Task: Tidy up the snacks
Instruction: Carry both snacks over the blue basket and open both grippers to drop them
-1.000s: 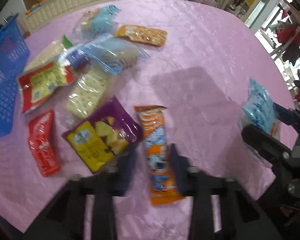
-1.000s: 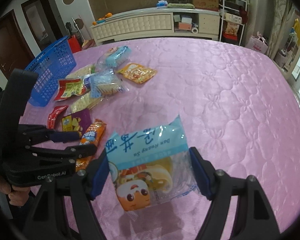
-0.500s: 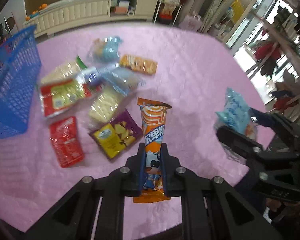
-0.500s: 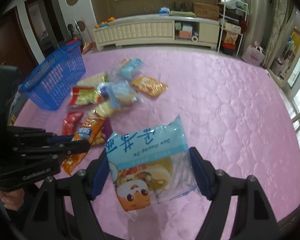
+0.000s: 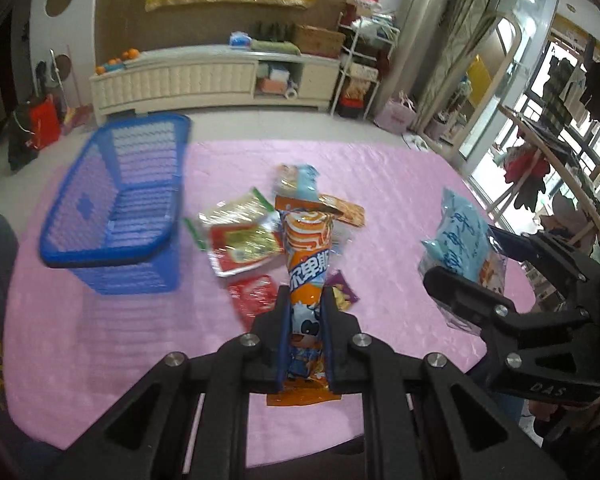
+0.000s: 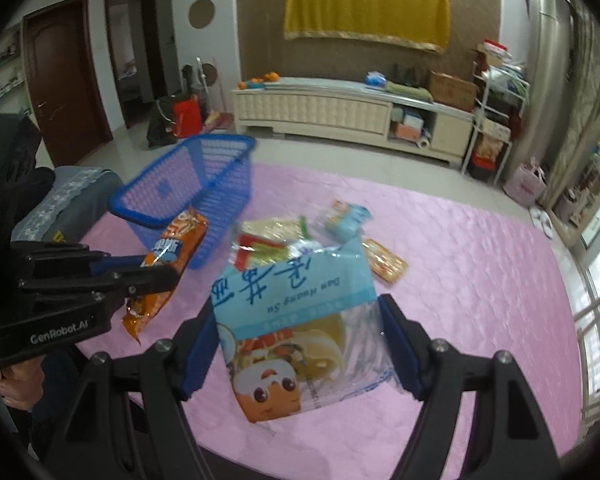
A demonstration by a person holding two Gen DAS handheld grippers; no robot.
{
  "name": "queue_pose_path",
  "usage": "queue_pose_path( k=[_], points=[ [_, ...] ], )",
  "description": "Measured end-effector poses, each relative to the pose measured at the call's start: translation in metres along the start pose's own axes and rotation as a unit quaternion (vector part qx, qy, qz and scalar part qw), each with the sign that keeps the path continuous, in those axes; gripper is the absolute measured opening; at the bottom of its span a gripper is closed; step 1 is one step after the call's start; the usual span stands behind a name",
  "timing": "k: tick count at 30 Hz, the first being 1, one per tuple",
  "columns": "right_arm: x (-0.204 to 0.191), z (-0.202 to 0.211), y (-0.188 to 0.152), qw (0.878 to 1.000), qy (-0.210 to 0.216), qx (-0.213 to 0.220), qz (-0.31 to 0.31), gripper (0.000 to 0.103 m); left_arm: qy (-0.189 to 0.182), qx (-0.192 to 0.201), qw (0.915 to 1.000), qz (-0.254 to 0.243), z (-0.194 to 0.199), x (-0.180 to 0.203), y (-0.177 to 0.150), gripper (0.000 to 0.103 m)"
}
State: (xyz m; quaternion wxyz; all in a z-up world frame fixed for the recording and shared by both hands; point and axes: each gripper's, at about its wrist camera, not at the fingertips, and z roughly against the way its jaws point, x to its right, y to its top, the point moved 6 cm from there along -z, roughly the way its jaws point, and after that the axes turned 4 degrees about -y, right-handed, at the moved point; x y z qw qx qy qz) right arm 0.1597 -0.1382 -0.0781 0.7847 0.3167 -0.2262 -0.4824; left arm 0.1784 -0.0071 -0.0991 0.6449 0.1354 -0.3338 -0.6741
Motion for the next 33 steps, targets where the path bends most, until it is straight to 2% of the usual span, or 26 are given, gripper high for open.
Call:
queue_pose_path(
  k=[9,15,22,27,33],
  points=[
    [-0.075,-0.005,0.048,0.998,0.054,0.029,0.034,0.079,0.038,0.039,0.9985,-0.010,0.058,-0.059,0.015,0.012],
    [-0.114,-0.016,0.078,0.995,0.076,0.038,0.061,0.079,0.066,0.056,0.9961,-0.011,0.073,-0.106,0.038,0.012],
    [-0.142,-0.057,0.103,0.994,0.089,0.010,0.069,0.079,0.080,0.058,0.9951,-0.006,0.058,-0.152,0.061,0.012],
    [-0.157,-0.097,0.111,0.993,0.086,-0.013,0.081,0.079,0.057,0.050,0.9969,0.022,0.038,-0.185,0.065,0.012],
    [-0.165,-0.145,0.102,0.991,0.086,-0.054,0.083,0.079,0.034,0.035,0.9982,0.034,0.010,-0.204,0.064,0.012]
  ],
)
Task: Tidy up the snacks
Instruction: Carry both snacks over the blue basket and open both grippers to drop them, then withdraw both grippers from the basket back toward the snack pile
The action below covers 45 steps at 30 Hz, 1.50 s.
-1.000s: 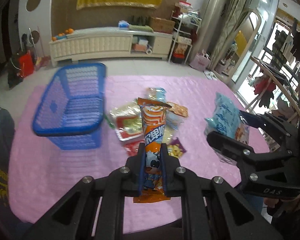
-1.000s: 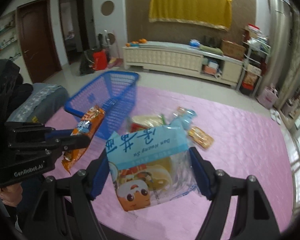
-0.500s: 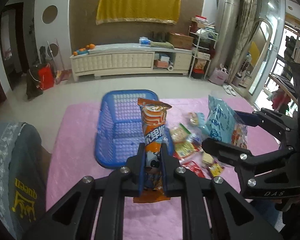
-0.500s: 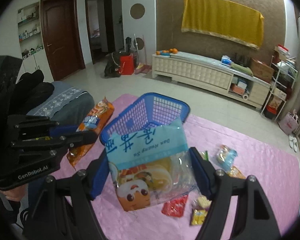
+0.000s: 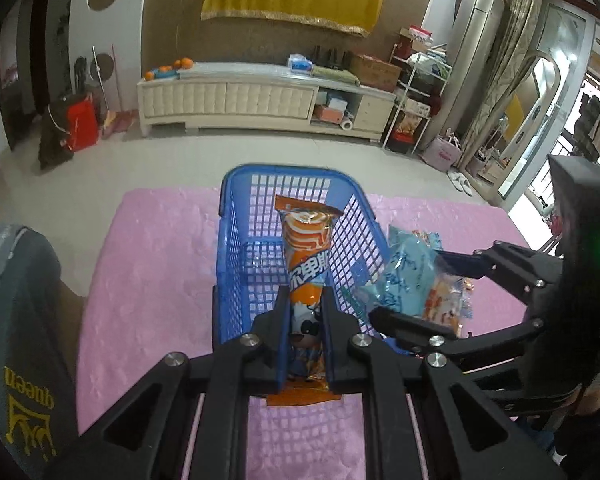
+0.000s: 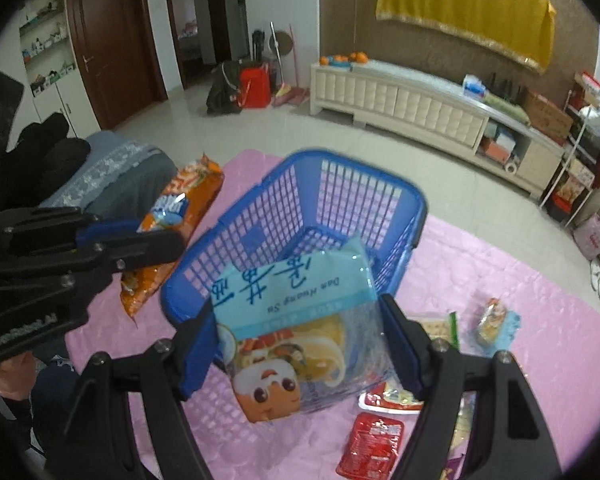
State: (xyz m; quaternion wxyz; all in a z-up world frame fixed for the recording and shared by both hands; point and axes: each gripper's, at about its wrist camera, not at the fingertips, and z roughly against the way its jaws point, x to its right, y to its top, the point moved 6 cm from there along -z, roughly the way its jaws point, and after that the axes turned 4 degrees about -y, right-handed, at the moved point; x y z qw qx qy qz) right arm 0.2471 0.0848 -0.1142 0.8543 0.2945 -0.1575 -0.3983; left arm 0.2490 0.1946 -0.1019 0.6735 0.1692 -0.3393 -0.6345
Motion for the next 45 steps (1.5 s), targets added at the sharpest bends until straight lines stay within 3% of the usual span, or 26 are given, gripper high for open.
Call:
queue_pose_path(
  k=[5,12,16,21,33,45],
  points=[
    [0.002,-0.027,-0.007,0.999,-0.019,-0.025,0.010,0.079,-0.013,-0.018,0.9997,0.010,-0.023,-0.005,-0.006,0.012],
    [0.001,-0.035,-0.001,0.999,-0.033,-0.018,0.031,0.080,-0.009,-0.029,0.9993,0.023,-0.034,-0.008,-0.006,0.012],
    [0.004,-0.035,0.002,0.999,-0.016,-0.017,0.029,0.081,0.000,-0.026,0.9996,0.015,-0.029,-0.009,-0.004,0.012],
    [0.001,-0.034,0.004,0.999,0.024,-0.017,0.030,0.095,0.006,-0.027,0.9995,0.016,-0.026,-0.010,-0.004,0.012],
    [0.034,-0.015,0.006,0.997,-0.069,-0.018,-0.011,0.101,0.017,-0.029,0.9994,0.000,-0.023,0.007,0.002,0.012],
    [0.058,-0.020,-0.004,0.997,-0.066,-0.020,-0.034,0.101,0.000,-0.051,0.9986,0.014,-0.061,0.009,0.005,0.013]
  ],
)
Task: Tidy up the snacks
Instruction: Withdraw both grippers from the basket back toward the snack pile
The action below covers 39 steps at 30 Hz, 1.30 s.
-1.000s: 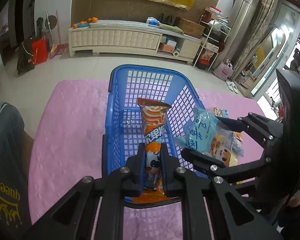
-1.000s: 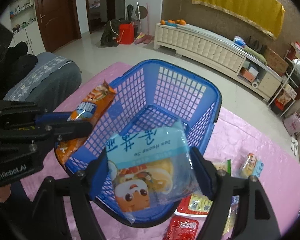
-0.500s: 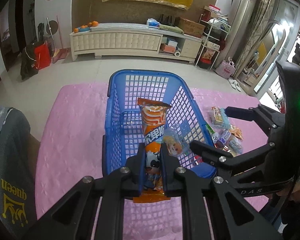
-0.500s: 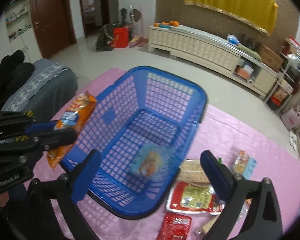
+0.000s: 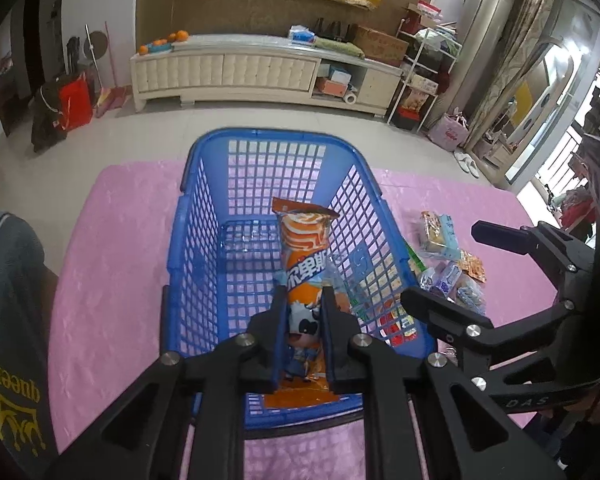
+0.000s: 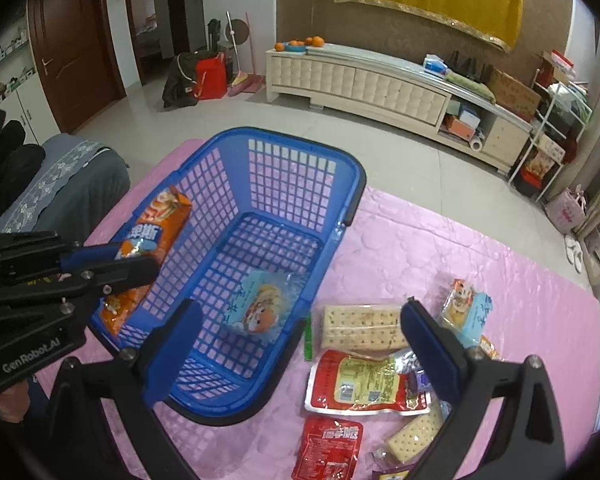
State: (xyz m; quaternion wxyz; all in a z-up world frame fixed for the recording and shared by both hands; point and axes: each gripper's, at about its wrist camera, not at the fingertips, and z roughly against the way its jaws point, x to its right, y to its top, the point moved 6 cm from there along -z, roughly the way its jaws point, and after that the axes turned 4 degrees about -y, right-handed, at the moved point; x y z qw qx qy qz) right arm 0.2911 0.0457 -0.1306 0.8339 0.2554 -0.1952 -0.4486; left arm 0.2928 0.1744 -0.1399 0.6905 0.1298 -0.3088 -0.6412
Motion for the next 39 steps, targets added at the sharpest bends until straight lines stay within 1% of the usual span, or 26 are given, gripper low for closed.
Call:
queue_pose_path(
  k=[2,3,4,6,8,12,14,16,19,20,22,26,30,33,39],
  points=[
    [0.000,-0.004,-0.001,1.000,-0.003,-0.002,0.005,0.101,-0.005,-0.007,0.9999,0.013,-0.003,-0.003,-0.002,0.024],
    [0.000,-0.006,-0.002,1.000,-0.004,-0.002,0.009,0.101,-0.009,-0.008,0.9997,0.020,-0.004,-0.005,-0.002,0.033],
    [0.001,-0.006,-0.003,1.000,-0.006,-0.001,0.011,0.101,-0.006,-0.006,0.9997,0.024,-0.004,-0.007,-0.003,0.039],
    [0.003,-0.005,-0.004,1.000,-0.014,0.004,0.009,0.101,-0.004,-0.003,0.9997,0.023,-0.002,-0.008,-0.003,0.041],
    [0.006,-0.004,-0.006,1.000,-0.010,0.002,0.000,0.101,-0.005,-0.003,0.9998,0.021,0.003,-0.006,-0.004,0.043],
    [0.012,0.005,-0.008,1.000,-0.002,0.002,-0.014,0.101,0.019,-0.001,0.9998,0.009,0.018,0.002,-0.007,0.049],
    [0.017,0.016,-0.011,1.000,0.003,0.005,-0.022,0.101,0.020,0.005,0.9998,0.001,0.030,0.010,-0.009,0.051],
    [0.022,0.029,-0.015,0.999,0.009,0.009,-0.031,0.101,0.023,0.019,0.9995,-0.013,0.045,0.021,-0.011,0.060],
    [0.033,0.055,-0.022,0.999,0.012,0.018,-0.044,0.101,0.041,0.038,0.9977,-0.039,0.064,0.043,-0.012,0.061],
    [0.036,0.063,-0.024,0.999,0.014,0.022,-0.047,0.101,0.039,0.043,0.9975,-0.042,0.070,0.051,-0.013,0.063],
    [0.042,0.081,-0.027,0.998,0.015,0.032,-0.053,0.101,0.033,0.053,0.9972,-0.043,0.079,0.064,-0.014,0.073],
    [0.055,0.115,-0.036,0.997,0.011,0.052,-0.059,0.101,0.040,0.062,0.9961,-0.049,0.091,0.086,-0.020,0.074],
    [0.068,0.138,-0.050,0.996,-0.001,0.061,-0.059,0.101,0.035,0.068,0.9956,-0.054,0.096,0.112,-0.029,0.078],
    [0.081,0.148,-0.065,0.996,-0.012,0.061,-0.066,0.101,0.029,0.070,0.9954,-0.060,0.094,0.128,-0.037,0.078],
    [0.105,0.146,-0.102,0.995,-0.026,0.041,-0.089,0.101,0.011,0.048,0.9969,-0.062,0.071,0.154,-0.060,0.078]
  ],
)
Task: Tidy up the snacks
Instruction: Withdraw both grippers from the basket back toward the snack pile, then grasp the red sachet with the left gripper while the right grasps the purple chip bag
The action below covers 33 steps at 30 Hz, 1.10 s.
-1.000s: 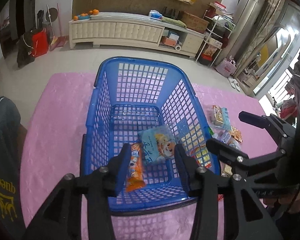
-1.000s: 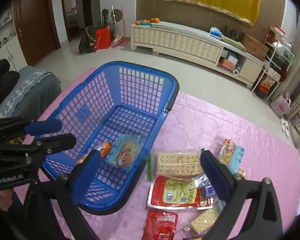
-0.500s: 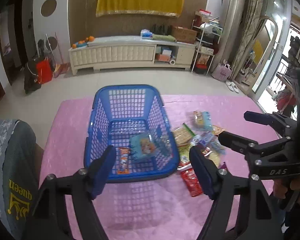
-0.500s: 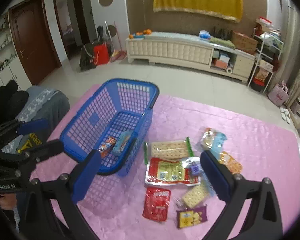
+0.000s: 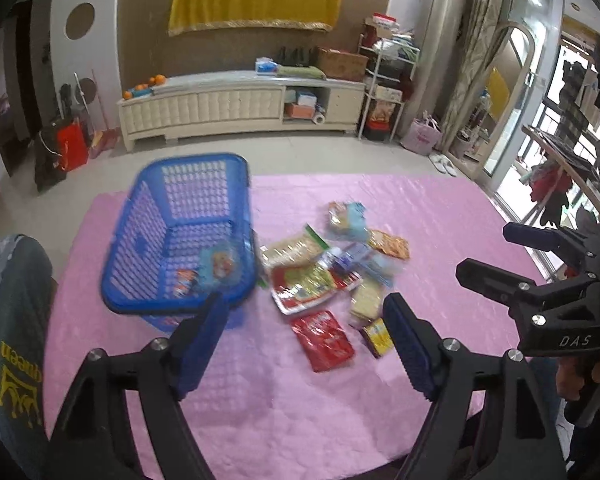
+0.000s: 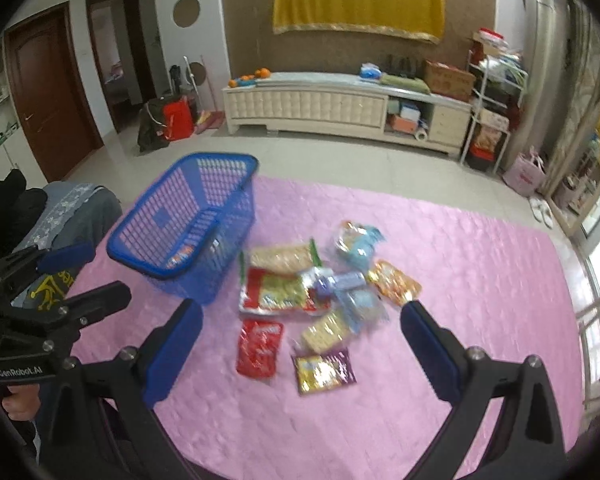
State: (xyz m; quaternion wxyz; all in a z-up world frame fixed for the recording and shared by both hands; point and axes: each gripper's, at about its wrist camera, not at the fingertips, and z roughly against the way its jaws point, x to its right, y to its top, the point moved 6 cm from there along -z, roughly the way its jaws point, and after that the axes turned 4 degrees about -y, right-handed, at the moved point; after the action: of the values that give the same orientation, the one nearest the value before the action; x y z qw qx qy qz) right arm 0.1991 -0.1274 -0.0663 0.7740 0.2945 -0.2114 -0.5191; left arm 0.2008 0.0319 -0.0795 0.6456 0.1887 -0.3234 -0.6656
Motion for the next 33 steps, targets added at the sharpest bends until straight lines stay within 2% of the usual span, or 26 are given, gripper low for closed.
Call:
queue_pose_path(
  k=[9,13,18,25,33],
  points=[
    [0.027,-0.028,-0.054,0.999,-0.020,-0.040,-0.007,0.101,-0.004,-0.052,0.9987,-0.003,-0.044,0.026,-0.041,0.078],
    [0.030,-0.048,-0.074,0.998,-0.018,-0.062,-0.002,0.101,-0.003,-0.078,0.9969,0.011,-0.064,0.026,-0.059,0.078],
    [0.032,-0.080,-0.096,0.996,-0.010,-0.090,0.001,0.101,0.017,-0.099,0.9945,0.030,-0.088,0.016,-0.084,0.078],
    [0.024,-0.126,-0.115,0.992,0.007,-0.124,0.023,0.101,0.017,-0.134,0.9890,0.059,-0.125,0.000,-0.108,0.078],
    [0.017,-0.171,-0.123,0.988,0.022,-0.151,0.034,0.101,0.031,-0.145,0.9871,0.059,-0.146,-0.011,-0.118,0.078]
  ],
)
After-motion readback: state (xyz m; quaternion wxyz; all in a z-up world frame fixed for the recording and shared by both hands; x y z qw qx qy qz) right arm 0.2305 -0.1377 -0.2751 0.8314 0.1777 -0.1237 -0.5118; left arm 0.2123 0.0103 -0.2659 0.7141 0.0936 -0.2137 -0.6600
